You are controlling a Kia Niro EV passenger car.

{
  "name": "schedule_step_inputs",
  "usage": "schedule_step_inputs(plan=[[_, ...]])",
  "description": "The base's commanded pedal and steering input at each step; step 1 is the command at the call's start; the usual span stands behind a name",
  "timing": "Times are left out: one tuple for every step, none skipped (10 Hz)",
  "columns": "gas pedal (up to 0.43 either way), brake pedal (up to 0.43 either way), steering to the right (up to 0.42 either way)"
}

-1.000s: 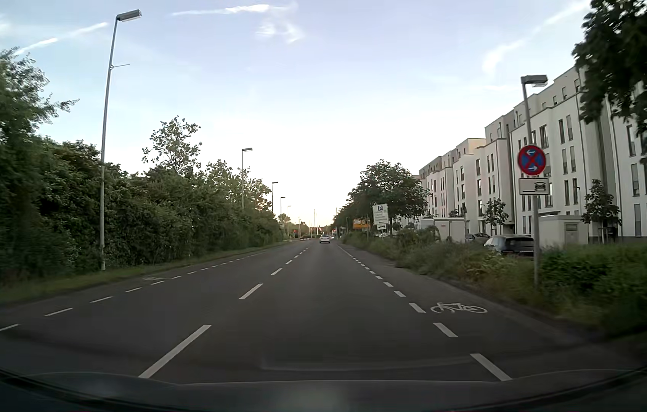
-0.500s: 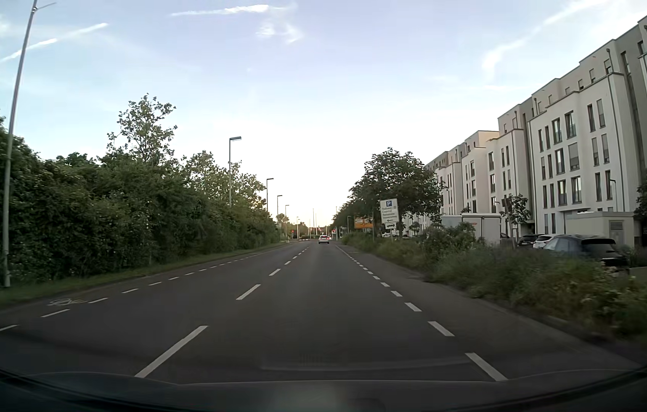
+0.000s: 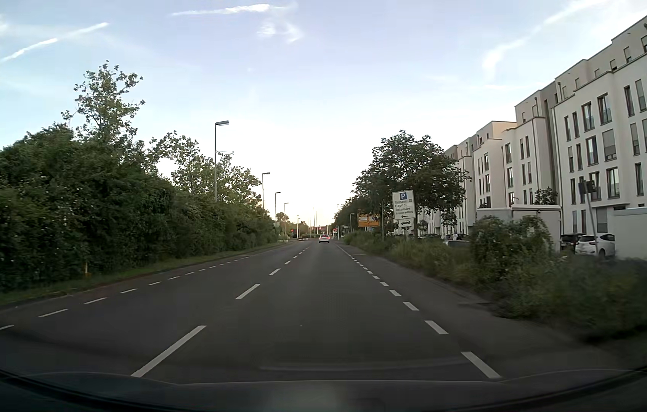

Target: Follow the waypoints while adhering to traffic rules and regulations

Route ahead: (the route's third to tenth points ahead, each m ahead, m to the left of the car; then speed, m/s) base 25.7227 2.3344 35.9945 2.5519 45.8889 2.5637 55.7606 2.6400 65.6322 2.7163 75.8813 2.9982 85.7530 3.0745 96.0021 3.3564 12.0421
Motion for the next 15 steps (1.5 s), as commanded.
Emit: schedule_step_inputs(plan=[[0.039,0.000,-0.004],[0.039,0.000,-0.004],[0.039,0.000,-0.004],[0.039,0.000,-0.004],[0.039,0.000,-0.004],[0.039,0.000,-0.003],[0.039,0.000,-0.004],[0.039,0.000,-0.003],[0.028,0.000,-0.003],[0.020,0.000,-0.003],[0.020,0.000,-0.003],[0.000,0.000,-0.003],[0.000,0.000,-0.004],[0.000,0.000,-0.003],[0.000,0.000,-0.003]])
